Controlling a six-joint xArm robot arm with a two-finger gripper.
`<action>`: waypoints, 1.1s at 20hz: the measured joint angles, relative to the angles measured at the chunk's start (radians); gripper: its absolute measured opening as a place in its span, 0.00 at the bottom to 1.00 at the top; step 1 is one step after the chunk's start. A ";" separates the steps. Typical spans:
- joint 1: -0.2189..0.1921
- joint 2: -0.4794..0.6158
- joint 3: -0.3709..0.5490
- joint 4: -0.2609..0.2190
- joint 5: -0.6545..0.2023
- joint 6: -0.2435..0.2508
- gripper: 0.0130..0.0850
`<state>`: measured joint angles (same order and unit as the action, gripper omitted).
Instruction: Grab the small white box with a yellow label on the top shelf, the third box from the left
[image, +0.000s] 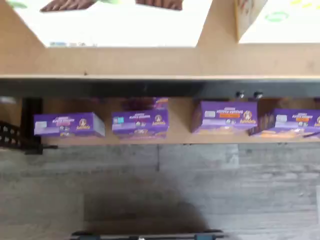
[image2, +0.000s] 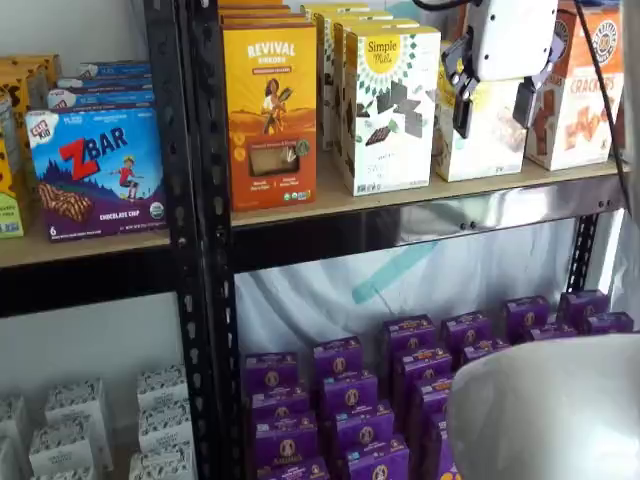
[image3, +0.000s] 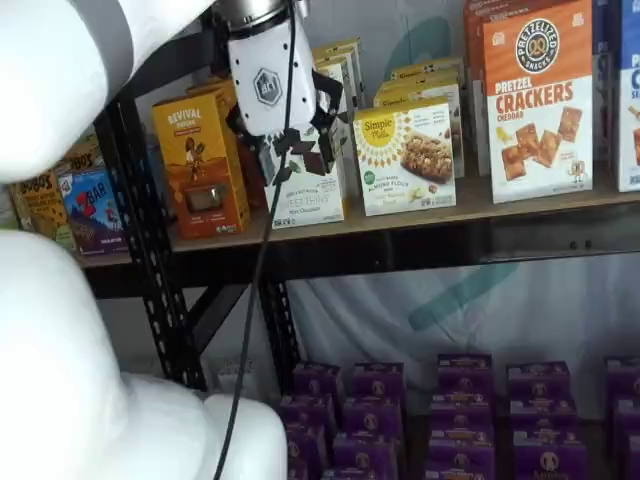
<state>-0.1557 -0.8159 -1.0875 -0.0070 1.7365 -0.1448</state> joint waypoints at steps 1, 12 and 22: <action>-0.007 0.007 -0.002 0.000 -0.009 -0.006 1.00; -0.137 0.153 -0.069 0.027 -0.146 -0.129 1.00; -0.211 0.239 -0.130 0.075 -0.184 -0.201 1.00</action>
<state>-0.3669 -0.5767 -1.2172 0.0676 1.5523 -0.3461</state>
